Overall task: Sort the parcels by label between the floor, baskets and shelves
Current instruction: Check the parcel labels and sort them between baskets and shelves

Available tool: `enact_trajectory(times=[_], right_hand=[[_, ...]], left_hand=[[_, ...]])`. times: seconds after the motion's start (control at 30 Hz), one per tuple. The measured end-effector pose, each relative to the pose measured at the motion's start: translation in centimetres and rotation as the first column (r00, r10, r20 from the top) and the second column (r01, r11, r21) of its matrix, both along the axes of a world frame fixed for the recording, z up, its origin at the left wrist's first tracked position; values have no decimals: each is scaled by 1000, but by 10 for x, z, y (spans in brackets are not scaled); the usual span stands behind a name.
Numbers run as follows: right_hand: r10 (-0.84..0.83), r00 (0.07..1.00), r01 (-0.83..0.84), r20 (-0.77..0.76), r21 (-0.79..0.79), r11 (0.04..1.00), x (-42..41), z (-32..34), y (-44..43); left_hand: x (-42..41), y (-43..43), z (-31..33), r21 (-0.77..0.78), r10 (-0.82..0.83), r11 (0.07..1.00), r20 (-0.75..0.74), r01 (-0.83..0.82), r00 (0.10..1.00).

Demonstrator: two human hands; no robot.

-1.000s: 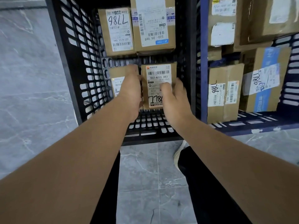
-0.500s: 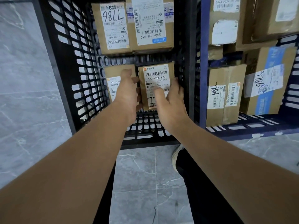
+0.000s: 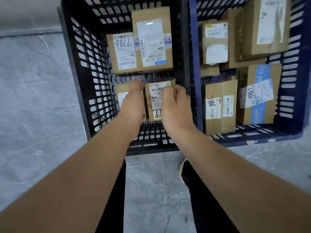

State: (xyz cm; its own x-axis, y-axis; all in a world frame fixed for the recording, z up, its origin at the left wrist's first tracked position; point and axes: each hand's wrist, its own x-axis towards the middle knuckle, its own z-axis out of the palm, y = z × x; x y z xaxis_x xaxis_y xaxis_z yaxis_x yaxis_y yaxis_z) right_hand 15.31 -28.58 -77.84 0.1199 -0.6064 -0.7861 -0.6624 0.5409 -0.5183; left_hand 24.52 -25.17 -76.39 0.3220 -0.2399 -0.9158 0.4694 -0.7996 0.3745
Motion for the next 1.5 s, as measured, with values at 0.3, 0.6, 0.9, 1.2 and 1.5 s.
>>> enact_trajectory(times=[0.3, 0.6, 0.9, 1.2, 1.5], right_hand=[[114, 983, -106, 141, -61, 992, -4, 79, -27], [343, 923, -307, 172, -205, 929, -4, 178, -37], [435, 881, -318, 187, -448, 836, 21, 314, -10], [475, 842, -229, 257, -627, 745, 64, 499, 37], [562, 749, -95, 350, -783, 615, 101, 705, 91]], left_hand=[[-5, -17, 80, -110, 18, 994, 93, -7, 995], [-12, -12, 187, -250, 165, 960, 157, -122, 974], [7, 29, 309, -413, 220, 905, 256, -99, 941], [49, 91, 493, -534, 277, 845, 403, -22, 872], [81, 154, 695, -688, 378, 714, 535, 130, 755]])
